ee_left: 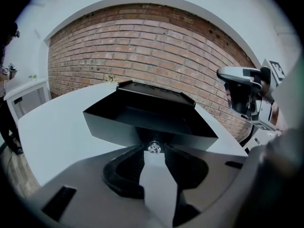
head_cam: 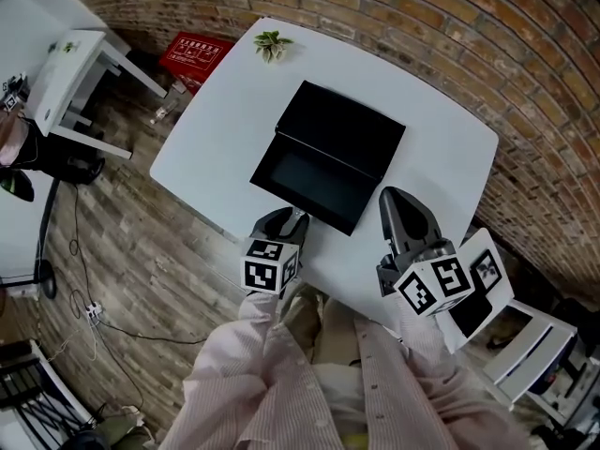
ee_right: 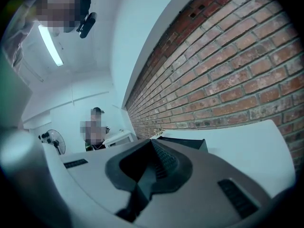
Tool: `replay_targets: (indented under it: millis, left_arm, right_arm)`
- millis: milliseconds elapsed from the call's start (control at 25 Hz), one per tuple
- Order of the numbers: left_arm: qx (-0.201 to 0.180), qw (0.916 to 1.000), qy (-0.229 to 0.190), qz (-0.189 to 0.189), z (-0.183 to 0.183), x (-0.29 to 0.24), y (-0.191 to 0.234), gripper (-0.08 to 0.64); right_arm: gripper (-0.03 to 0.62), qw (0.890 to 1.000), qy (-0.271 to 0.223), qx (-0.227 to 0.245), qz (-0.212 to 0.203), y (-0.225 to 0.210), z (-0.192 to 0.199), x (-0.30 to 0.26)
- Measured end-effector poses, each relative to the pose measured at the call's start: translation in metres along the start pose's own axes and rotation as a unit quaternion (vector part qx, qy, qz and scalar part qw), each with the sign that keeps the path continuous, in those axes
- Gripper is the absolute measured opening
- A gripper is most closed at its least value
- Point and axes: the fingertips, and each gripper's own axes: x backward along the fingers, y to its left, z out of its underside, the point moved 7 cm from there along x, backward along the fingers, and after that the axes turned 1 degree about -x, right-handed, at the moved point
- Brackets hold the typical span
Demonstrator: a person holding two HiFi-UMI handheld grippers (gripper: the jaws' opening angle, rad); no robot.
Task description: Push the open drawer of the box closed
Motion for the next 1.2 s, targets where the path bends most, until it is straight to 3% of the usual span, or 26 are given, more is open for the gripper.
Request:
replay_targets:
  millis: [320, 600, 1200]
  left_arm:
    - [-0.019, 0.9996, 0.01, 0.021, 0.0, -0.003, 0.0, 0.087]
    - [-0.03, 0.9991, 0.024, 0.018, -0.002, -0.003, 0.002, 0.066]
    - [-0.015, 0.9996, 0.014, 0.018, -0.008, 0.0, -0.005, 0.064]
  right_arm:
    - [0.002, 1.0, 0.0, -0.005, 0.012, 0.003, 0.004, -0.002]
    - [0.003, 1.0, -0.004, -0.006, 0.021, 0.006, 0.004, -0.001]
    - [0.003, 0.999, -0.024, -0.004, 0.035, 0.003, -0.006, 0.001]
